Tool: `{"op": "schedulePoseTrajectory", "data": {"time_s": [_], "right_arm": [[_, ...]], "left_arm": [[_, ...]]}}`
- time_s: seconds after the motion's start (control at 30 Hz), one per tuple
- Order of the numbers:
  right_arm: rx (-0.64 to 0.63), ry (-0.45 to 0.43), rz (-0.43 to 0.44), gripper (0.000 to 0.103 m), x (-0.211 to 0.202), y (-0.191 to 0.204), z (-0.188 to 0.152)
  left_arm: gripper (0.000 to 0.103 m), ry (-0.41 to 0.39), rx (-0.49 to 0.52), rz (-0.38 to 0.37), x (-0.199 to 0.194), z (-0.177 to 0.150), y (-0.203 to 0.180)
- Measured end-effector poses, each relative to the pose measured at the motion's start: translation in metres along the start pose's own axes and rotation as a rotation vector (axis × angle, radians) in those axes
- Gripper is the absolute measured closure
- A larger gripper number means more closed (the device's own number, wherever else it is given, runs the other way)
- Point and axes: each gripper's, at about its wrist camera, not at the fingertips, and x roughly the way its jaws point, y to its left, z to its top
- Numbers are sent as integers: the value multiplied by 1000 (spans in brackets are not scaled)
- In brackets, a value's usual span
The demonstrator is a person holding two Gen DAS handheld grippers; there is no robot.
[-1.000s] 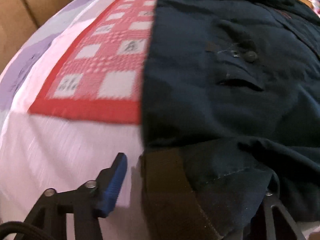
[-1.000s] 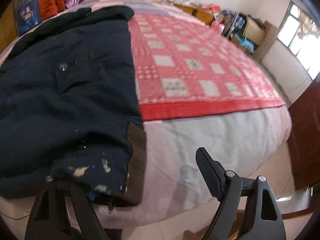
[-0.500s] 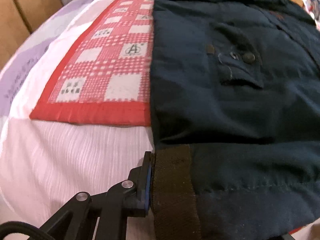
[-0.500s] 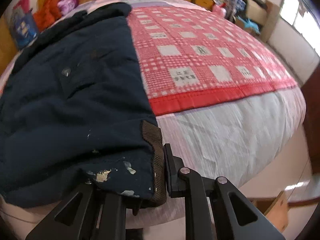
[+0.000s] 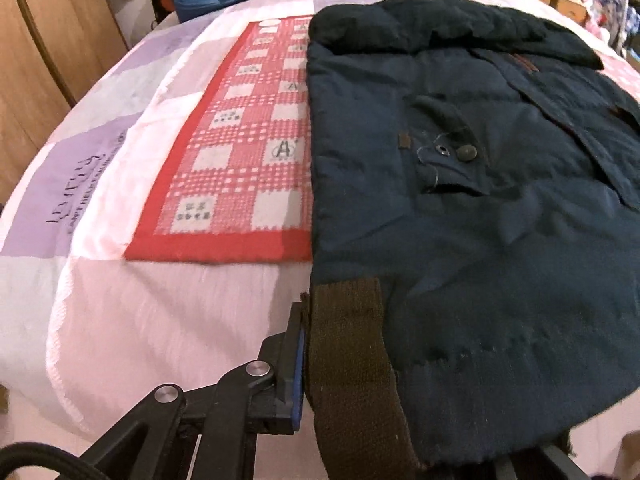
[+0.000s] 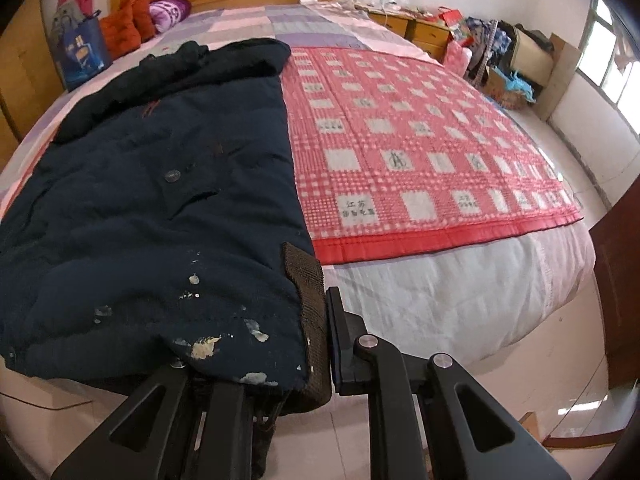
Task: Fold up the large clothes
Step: 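Grasp the jacket hem with both grippers, then lift the hem with both grippers and fold it toward the collar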
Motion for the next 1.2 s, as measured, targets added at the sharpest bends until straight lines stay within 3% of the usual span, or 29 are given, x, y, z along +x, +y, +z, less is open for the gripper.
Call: {"op": "schedulePoseTrajectory", "data": {"time_s": [0.27,0.5,0.67,0.77,0.9,1.03,1.2], "right_arm": [[-42,67,11,88,-36,-3,-20],[-75,175,-1,88,-90,-17,-45],[-85,253,-17,88,-128,-24,-54],[-89,213,-12,88,-141,-21,-32],[-29,112,14,89,-138,-23,19],[-44,-30,61,89,-114,-9,94],[-62,-198,136,89,-68,10,208]], "left_arm": [[88,79,-2,-18,-26,-26,-1],[88,237,23,-59,-76,-64,-8],[88,312,43,-68,-95,-66,-9],[88,271,32,-59,-97,-34,-2],[88,157,38,-42,-90,30,5],[88,34,43,-18,-68,117,8],[88,-22,-9,31,-11,232,19]]}}
